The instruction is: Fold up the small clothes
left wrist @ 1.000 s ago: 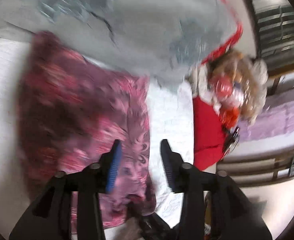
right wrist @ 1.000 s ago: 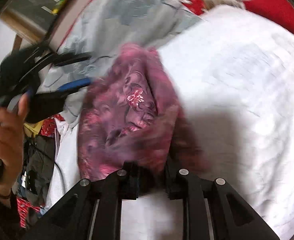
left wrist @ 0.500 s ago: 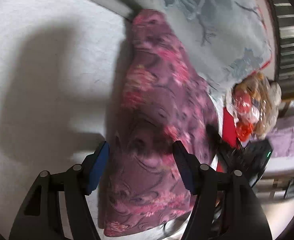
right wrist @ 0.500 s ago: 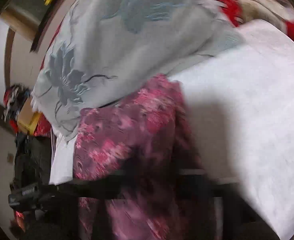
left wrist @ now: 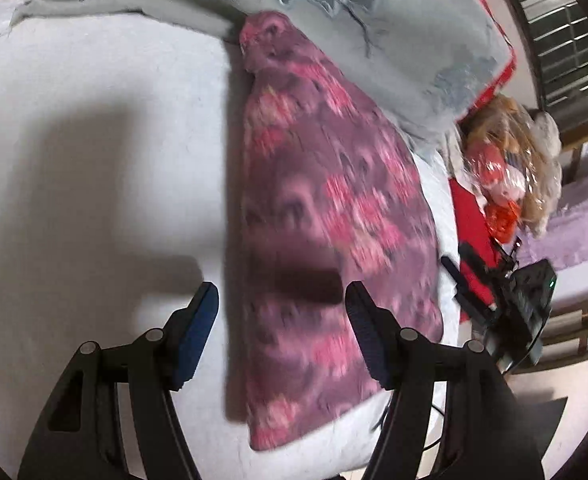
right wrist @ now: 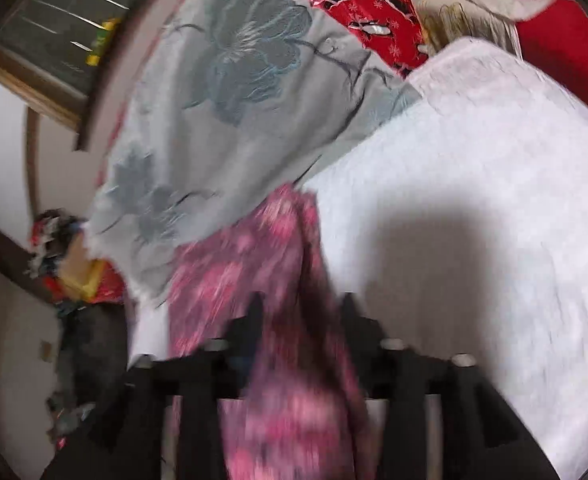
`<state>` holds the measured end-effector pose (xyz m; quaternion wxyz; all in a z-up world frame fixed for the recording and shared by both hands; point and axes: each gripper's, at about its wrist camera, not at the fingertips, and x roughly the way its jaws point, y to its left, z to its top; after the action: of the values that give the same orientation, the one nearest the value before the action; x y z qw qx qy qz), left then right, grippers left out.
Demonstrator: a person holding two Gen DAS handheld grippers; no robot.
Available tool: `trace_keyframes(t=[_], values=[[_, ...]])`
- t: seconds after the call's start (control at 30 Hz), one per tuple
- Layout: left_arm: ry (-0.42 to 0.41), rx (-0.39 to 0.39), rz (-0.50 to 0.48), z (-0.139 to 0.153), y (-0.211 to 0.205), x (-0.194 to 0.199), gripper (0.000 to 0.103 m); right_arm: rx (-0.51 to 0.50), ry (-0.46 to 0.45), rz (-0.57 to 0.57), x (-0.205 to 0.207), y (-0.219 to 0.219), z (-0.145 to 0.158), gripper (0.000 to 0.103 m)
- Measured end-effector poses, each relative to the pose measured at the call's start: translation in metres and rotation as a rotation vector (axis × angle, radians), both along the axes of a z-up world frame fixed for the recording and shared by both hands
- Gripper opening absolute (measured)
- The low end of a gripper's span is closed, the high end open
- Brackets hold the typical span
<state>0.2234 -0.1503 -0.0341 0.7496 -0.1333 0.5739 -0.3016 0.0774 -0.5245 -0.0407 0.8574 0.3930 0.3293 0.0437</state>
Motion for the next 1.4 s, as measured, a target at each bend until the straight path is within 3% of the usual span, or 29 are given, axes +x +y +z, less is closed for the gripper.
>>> trace_keyframes(t=[0.03, 0.07, 0.1, 0.13, 0.17, 0.23, 0.33, 0.4, 0.47, 0.5, 0.57, 0.6, 0.73, 0.77, 0.8, 0.83, 0.9, 0.97, 1.03, 1.1, 1.13, 1.23, 1.27, 1.33, 1.4], values=[[0.010, 0.015, -0.008, -0.007, -0.003, -0.007, 0.065, 0.011, 0.030, 0.042, -0.005, 0.007, -0.007, 0.057], [0.026, 0.027, -0.011, -0.011, -0.012, -0.009, 0.065, 0.006, 0.065, 0.083, -0.008, 0.011, -0.013, 0.049], [0.046, 0.032, -0.013, -0.016, -0.014, -0.013, 0.065, -0.026, 0.084, 0.114, -0.009, 0.019, -0.015, 0.033], [0.050, 0.033, -0.011, -0.020, -0.014, -0.018, 0.065, -0.113, 0.071, 0.126, -0.016, 0.030, -0.008, 0.009], [0.035, 0.037, -0.010, -0.019, -0.012, -0.023, 0.065, -0.138, 0.036, 0.115, -0.022, 0.032, -0.004, 0.008], [0.013, 0.057, -0.020, -0.019, -0.009, -0.032, 0.065, -0.152, -0.032, 0.058, -0.037, 0.032, 0.003, 0.008], [0.029, 0.058, -0.029, -0.021, -0.014, -0.030, 0.065, -0.202, 0.137, 0.082, -0.027, 0.034, -0.023, 0.008], [0.025, 0.035, -0.022, -0.014, -0.013, -0.026, 0.065, -0.234, 0.114, 0.079, -0.026, 0.036, -0.010, 0.013], [-0.034, 0.009, -0.009, 0.002, -0.003, -0.018, 0.065, -0.243, 0.034, 0.039, -0.019, 0.032, 0.016, 0.018], [-0.055, 0.005, 0.005, 0.009, -0.001, -0.010, 0.065, -0.229, 0.006, 0.030, -0.013, 0.030, 0.023, 0.022], [-0.066, 0.001, 0.025, 0.020, -0.004, 0.009, 0.065, -0.211, -0.013, 0.015, 0.015, 0.025, 0.037, 0.051], [-0.070, 0.006, 0.030, 0.023, -0.010, 0.019, 0.065, -0.220, -0.010, 0.008, 0.027, 0.025, 0.040, 0.054], [-0.076, 0.054, 0.049, 0.024, -0.031, 0.055, 0.065, -0.209, 0.112, -0.011, 0.098, 0.021, 0.016, 0.054], [-0.073, 0.064, 0.052, 0.022, -0.037, 0.063, 0.065, -0.191, 0.148, -0.014, 0.112, 0.020, 0.008, 0.050], [-0.072, 0.072, 0.052, 0.020, -0.044, 0.069, 0.065, -0.167, 0.135, -0.003, 0.124, 0.023, 0.008, 0.039], [-0.079, 0.089, 0.055, 0.016, -0.049, 0.076, 0.065, -0.147, 0.063, 0.005, 0.128, 0.022, 0.013, 0.006], [-0.093, 0.130, 0.071, 0.005, -0.057, 0.084, 0.065, -0.142, -0.045, -0.027, 0.120, 0.016, 0.021, 0.005], [-0.062, 0.137, 0.081, -0.013, -0.061, 0.096, 0.070, -0.163, 0.026, -0.052, 0.134, 0.010, 0.007, 0.005], [-0.084, 0.123, 0.095, -0.011, -0.061, 0.095, 0.071, -0.178, 0.133, -0.026, 0.144, 0.009, -0.017, 0.003], [-0.096, 0.150, 0.070, -0.003, -0.062, 0.091, 0.071, -0.193, 0.091, -0.050, 0.135, 0.010, -0.004, 0.007], [-0.115, 0.143, 0.069, 0.004, -0.059, 0.086, 0.071, -0.225, 0.057, -0.065, 0.126, 0.014, 0.008, 0.016], [-0.202, 0.112, 0.107, 0.023, -0.038, 0.057, 0.071, -0.255, -0.101, -0.005, 0.098, 0.032, 0.035, 0.017], [-0.212, 0.090, 0.123, 0.023, -0.030, 0.045, 0.071, -0.257, -0.127, 0.035, 0.090, 0.040, 0.037, 0.022], [-0.201, 0.103, 0.138, 0.013, -0.025, 0.035, 0.071, -0.312, -0.075, 0.087, 0.088, 0.057, 0.024, 0.030], [-0.155, 0.171, 0.113, -0.009, -0.038, 0.035, 0.072, -0.400, 0.047, 0.126, 0.093, 0.068, 0.004, 0.031]])
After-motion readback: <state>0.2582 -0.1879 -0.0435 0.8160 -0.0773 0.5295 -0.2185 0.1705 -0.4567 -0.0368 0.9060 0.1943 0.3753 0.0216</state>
